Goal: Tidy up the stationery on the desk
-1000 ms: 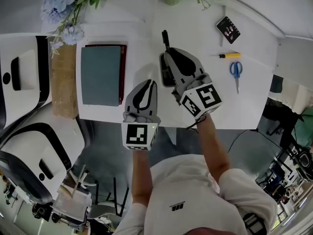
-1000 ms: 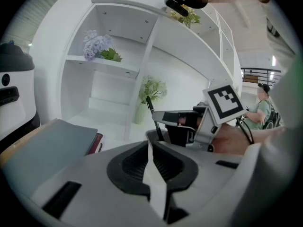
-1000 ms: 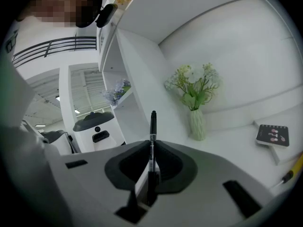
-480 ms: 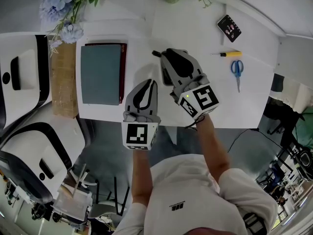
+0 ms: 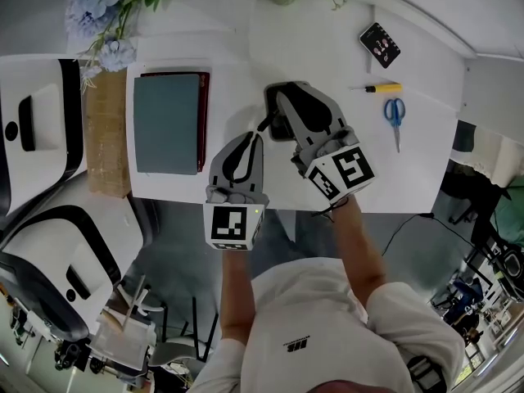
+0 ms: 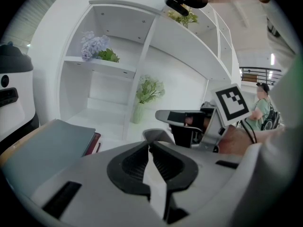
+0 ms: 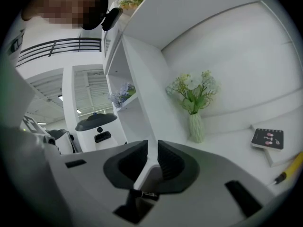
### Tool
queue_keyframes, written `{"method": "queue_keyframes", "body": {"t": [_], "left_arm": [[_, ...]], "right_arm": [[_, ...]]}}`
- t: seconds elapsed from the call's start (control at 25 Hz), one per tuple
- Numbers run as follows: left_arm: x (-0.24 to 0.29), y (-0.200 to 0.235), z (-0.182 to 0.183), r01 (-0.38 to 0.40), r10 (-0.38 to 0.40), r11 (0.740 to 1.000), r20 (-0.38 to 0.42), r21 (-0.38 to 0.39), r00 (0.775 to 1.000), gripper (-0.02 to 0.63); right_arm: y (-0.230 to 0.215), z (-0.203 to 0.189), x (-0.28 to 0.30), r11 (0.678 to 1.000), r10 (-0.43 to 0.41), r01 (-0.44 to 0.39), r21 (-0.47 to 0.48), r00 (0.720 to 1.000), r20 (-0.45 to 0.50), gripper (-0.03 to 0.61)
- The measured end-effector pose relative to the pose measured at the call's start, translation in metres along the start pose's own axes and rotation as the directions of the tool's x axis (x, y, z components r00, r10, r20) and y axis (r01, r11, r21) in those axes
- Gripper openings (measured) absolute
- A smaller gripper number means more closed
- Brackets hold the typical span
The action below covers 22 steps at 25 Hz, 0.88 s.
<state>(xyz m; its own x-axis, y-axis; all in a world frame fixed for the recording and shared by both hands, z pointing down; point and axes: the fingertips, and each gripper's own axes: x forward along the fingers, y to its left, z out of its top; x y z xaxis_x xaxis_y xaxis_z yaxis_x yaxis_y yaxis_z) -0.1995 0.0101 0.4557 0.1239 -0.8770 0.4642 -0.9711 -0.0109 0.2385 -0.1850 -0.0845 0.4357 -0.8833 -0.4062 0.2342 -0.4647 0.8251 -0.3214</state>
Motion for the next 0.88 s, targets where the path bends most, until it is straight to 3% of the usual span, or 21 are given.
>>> {"method": "queue_keyframes", "body": {"t": [0.44,0.88], "left_arm": [[0.005,-0.029,0.02,0.049,-0.05,0.998,0.018,0.042,0.999,0.0],[0.033,-0.092,0.035,0.18,-0.181,0.977,0.001,0.111,0.984,0.0]], "right_arm": [[-0.022,0.009,-0.052,0.997,-0.076,0.076,-0.027,0.997,0.002,0.051],[-0.065,0.007,-0.107,0.98,-0.2,0.2,0.001,0.98,0.013,0.051]]}}
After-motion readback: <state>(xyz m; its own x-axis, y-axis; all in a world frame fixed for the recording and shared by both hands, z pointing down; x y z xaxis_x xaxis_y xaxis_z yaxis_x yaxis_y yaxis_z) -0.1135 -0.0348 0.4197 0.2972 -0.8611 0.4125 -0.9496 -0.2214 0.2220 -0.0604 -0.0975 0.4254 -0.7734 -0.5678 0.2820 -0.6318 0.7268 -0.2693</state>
